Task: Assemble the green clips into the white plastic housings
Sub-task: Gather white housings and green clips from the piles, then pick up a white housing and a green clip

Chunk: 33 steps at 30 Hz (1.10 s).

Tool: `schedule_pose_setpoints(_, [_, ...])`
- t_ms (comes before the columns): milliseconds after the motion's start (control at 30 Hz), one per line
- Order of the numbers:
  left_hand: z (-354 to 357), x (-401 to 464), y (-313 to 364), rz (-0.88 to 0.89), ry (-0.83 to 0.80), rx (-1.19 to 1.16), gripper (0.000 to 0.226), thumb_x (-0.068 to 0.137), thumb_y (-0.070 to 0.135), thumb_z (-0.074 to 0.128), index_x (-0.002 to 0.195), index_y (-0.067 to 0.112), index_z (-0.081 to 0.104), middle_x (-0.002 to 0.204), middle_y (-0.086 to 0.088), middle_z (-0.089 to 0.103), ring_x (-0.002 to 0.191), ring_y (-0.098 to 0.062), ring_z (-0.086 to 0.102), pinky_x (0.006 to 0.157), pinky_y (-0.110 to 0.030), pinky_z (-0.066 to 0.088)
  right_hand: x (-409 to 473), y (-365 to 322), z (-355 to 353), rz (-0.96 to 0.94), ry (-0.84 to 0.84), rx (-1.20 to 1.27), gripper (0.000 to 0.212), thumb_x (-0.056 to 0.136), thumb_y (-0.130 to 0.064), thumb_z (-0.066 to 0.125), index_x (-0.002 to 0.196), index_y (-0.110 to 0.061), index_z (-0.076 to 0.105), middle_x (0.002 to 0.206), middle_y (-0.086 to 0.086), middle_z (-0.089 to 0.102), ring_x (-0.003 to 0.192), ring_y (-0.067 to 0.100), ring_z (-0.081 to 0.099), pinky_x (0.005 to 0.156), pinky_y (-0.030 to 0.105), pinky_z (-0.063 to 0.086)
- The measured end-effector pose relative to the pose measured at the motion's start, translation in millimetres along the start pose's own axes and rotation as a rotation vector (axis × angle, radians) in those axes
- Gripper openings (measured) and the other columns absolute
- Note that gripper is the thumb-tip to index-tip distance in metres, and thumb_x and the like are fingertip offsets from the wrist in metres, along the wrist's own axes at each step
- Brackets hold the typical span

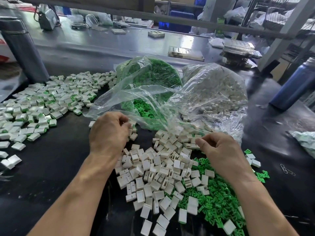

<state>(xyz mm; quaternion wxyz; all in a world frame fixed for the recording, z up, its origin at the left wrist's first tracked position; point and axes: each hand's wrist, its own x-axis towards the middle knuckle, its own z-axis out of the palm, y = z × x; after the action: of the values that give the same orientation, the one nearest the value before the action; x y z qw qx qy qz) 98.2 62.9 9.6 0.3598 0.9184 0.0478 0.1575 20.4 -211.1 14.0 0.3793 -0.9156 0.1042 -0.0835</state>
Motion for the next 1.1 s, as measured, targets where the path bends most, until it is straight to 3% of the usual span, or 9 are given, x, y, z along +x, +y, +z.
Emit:
schedule_pose_setpoints(167, [-2.6,5.0,-4.3,-0.02,0.09,0.058,0.014,0.091,0.026,0.079,0.091,0.028,0.065,0.082,0.011,0.064,0.078,-0.017,0.065,0.078,-0.041,0.061,3.1,5.6,-6.0,0.051,-0.037,-0.056,0.022,0.094,-0.046,0.073,0.078,-0.031,0.073,0.073,-0.011,0.066,0.071,0.009,0.061,0.061,0.029,0.043])
schedule_pose_setpoints(267, [-2.5,6.9,-7.1,-0.002,0.126,0.083,0.012,0.092,0.025,0.078,0.097,0.021,0.068,0.092,0.003,0.068,0.083,-0.021,0.066,0.078,-0.044,0.061,5.1,11.1,-12.3,0.078,-0.096,-0.06,0.013,0.092,-0.046,0.076,0.081,-0.038,0.077,0.072,-0.015,0.071,0.068,0.003,0.065,0.061,0.025,0.046])
schedule_pose_setpoints(400, [-2.4,6.2,-4.9,0.011,0.11,0.086,0.013,0.093,0.026,0.077,0.097,0.017,0.068,0.095,-0.004,0.07,0.084,-0.023,0.068,0.078,-0.047,0.061,6.5,14.5,-16.5,0.072,-0.187,-0.05,0.005,0.089,-0.04,0.08,0.084,-0.038,0.078,0.071,-0.03,0.068,0.064,-0.013,0.061,0.047,0.008,0.041])
schedule_pose_setpoints(567, [-1.1,-3.3,8.8,0.032,0.042,0.088,0.024,0.098,0.04,0.069,0.09,0.018,0.067,0.088,-0.002,0.07,0.079,-0.025,0.068,0.077,-0.046,0.06,3.8,10.3,-13.1,0.045,-0.225,-0.097,0.008,0.084,-0.043,0.083,0.081,-0.045,0.076,0.078,-0.034,0.068,0.073,-0.012,0.062,0.053,0.008,0.043])
schedule_pose_setpoints(667, [2.2,-11.8,16.6,0.101,0.011,0.047,0.024,0.098,0.039,0.068,0.088,0.018,0.069,0.083,0.002,0.069,0.077,-0.019,0.067,0.077,-0.042,0.06,2.2,6.5,-8.1,0.035,-0.213,-0.154,0.009,0.084,-0.041,0.085,0.081,-0.045,0.078,0.08,-0.02,0.071,0.074,0.001,0.065,0.064,0.017,0.049])
schedule_pose_setpoints(767, [7.5,-20.8,22.0,0.178,-0.126,-0.027,0.014,0.097,0.035,0.07,0.094,0.021,0.072,0.084,0.012,0.067,0.073,-0.002,0.064,0.07,-0.024,0.058,0.5,4.0,-5.6,0.007,-0.211,-0.197,0.008,0.085,-0.04,0.084,0.081,-0.042,0.078,0.087,-0.019,0.068,0.078,0.001,0.063,0.064,0.017,0.045])
schedule_pose_setpoints(867, [16.2,-27.1,24.1,0.212,-0.285,-0.032,0.015,0.094,0.035,0.072,0.106,0.024,0.072,0.1,0.013,0.068,0.089,-0.004,0.065,0.088,-0.028,0.06,0.3,0.8,-4.9,-0.023,-0.226,-0.28,0.006,0.089,-0.04,0.081,0.085,-0.042,0.076,0.092,-0.023,0.065,0.083,-0.002,0.059,0.067,0.016,0.044])
schedule_pose_setpoints(967, [23.6,-31.2,26.5,0.22,-0.361,0.032,0.023,0.095,0.039,0.07,0.116,0.028,0.069,0.109,0.013,0.063,0.102,-0.007,0.06,0.103,-0.036,0.054,0.4,-2.3,-3.4,-0.056,-0.234,-0.374,0.006,0.092,-0.039,0.077,0.088,-0.041,0.073,0.097,-0.025,0.06,0.091,-0.002,0.054,0.082,0.025,0.049])
schedule_pose_setpoints(1100, [27.7,-33.0,27.6,0.226,-0.394,0.07,0.025,0.095,0.042,0.07,0.117,0.032,0.067,0.112,0.013,0.059,0.106,-0.01,0.057,0.107,-0.039,0.05,0.2,-4.1,-2.5,-0.047,-0.277,-0.4,0.009,0.095,-0.038,0.073,0.088,-0.038,0.068,0.099,-0.022,0.059,0.092,-0.002,0.052,0.088,0.027,0.049])
